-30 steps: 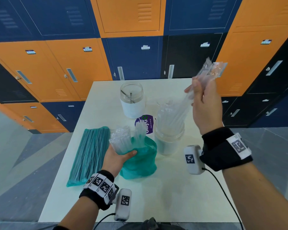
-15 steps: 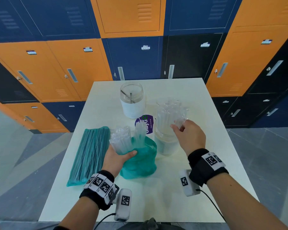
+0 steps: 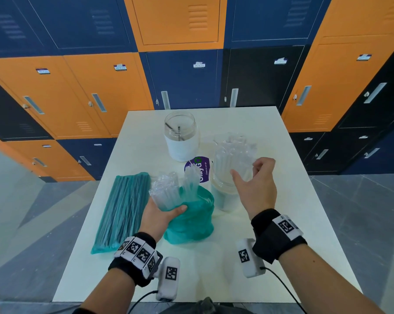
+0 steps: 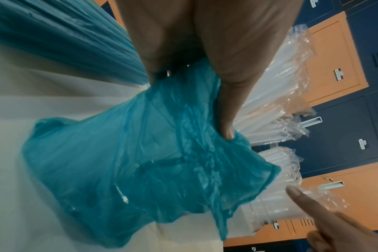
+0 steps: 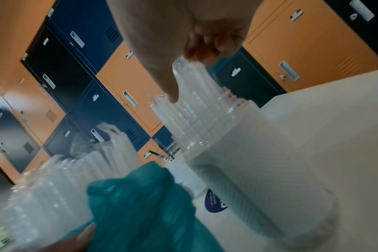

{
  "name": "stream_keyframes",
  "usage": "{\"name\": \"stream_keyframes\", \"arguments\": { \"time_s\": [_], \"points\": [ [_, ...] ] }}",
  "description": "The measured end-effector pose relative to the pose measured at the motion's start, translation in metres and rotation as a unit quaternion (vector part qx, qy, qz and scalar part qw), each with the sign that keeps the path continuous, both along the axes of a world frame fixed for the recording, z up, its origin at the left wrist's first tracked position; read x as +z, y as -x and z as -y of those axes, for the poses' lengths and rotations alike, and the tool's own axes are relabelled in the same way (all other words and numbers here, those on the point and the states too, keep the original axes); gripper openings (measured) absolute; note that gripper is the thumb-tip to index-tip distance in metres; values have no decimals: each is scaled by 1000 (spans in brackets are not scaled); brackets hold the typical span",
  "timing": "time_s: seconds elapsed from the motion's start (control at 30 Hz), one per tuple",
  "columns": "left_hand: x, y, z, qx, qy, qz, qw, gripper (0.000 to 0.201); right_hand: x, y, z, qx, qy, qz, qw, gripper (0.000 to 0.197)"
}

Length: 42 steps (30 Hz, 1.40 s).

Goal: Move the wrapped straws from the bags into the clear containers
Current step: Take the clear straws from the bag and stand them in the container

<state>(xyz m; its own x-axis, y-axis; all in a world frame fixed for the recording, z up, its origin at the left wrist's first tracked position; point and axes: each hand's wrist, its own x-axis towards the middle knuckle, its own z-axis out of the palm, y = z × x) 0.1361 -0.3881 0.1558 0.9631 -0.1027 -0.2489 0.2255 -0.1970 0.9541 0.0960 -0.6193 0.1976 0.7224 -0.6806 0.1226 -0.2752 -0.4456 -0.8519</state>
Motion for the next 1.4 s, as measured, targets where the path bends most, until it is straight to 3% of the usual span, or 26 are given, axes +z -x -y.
{"name": "stream_keyframes", "arguments": {
  "time_s": [0.13, 0.2, 0.3, 0.4, 0.57, 0.83, 0.97, 1.17, 1.4],
  "points": [
    [0, 0, 0, -1, -5, 4, 1000, 69, -9, 3, -29, 126, 47, 80, 988, 28],
    [-1, 0, 0, 0, -4, 9, 1000, 67, -17, -2, -39, 191, 27, 55, 980, 23],
    [1, 2, 1, -9, 0, 14, 1000, 63, -25, -14, -47, 254, 32, -33, 966, 43],
    [4, 3, 0, -15, 0, 24, 1000, 57, -27, -22, -52, 283, 26, -73, 956, 43],
    [7, 4, 1, -21, 8, 41, 999, 56, -27, -22, -58, 280, -20, -79, 956, 19],
    [8, 3, 1, -16, -3, 29, 999, 59, -17, -19, -48, 251, 28, -8, 968, 27],
    [7, 2, 1, -13, -4, 21, 1000, 63, 11, -16, -37, 253, -33, 26, 966, 19],
    [4, 1, 0, -14, 6, 10, 1000, 64, 77, -20, -7, 175, -19, 127, 976, 31],
    [5, 2, 2, -12, 5, 10, 1000, 61, 105, -28, 23, 94, 76, 167, 979, 35]
  ]
}}
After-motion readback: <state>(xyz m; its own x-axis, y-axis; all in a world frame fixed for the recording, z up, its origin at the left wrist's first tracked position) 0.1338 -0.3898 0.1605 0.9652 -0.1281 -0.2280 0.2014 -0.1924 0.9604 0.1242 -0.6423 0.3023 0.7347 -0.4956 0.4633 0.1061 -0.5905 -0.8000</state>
